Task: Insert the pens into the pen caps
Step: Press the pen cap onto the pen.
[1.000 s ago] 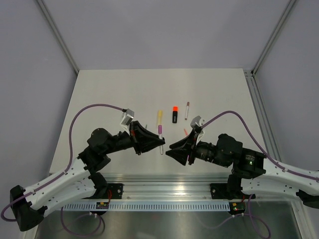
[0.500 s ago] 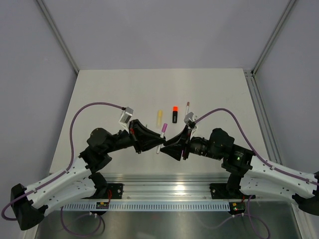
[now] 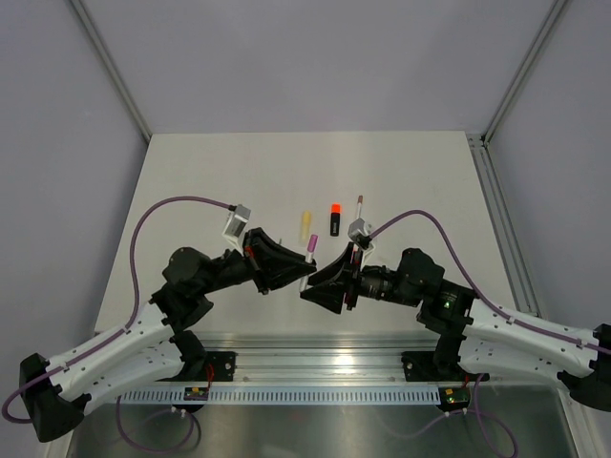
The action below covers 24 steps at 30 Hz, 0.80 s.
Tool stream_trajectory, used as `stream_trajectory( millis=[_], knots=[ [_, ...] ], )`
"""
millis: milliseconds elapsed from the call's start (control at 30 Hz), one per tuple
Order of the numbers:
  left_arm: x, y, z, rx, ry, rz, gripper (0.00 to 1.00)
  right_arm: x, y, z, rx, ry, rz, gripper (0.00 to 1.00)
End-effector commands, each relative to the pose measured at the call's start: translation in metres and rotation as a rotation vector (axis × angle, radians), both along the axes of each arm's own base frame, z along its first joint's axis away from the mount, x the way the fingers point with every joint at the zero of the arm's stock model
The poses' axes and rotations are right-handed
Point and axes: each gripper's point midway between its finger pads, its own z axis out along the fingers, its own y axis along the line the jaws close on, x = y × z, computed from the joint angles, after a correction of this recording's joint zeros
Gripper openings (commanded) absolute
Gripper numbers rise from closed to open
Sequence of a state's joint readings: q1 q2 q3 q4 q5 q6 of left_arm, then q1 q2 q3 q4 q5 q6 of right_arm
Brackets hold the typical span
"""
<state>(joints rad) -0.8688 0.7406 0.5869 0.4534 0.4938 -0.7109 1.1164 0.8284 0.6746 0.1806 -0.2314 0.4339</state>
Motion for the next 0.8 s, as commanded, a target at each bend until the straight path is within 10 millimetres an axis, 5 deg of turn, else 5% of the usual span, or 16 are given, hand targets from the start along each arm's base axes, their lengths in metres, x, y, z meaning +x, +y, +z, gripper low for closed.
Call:
stream_trajectory(
  millis=[0,433,767],
  knots=[
    [-0.002,0.007,0.034,-0.11,-0.065,0.022,0.0,-0.005,0.007,0.017,0.075,-0.024,0.044,0.5],
    [-0.001,0.008,0.029,-0.128,-0.048,0.041,0.0,-0.001,0.013,0.022,0.108,-0.027,0.041,0.35],
    [-0.004,0.006,0.021,-0.105,-0.038,0.026,0.0,0.006,0.006,0.027,0.108,-0.04,-0.015,0.0]
  ],
)
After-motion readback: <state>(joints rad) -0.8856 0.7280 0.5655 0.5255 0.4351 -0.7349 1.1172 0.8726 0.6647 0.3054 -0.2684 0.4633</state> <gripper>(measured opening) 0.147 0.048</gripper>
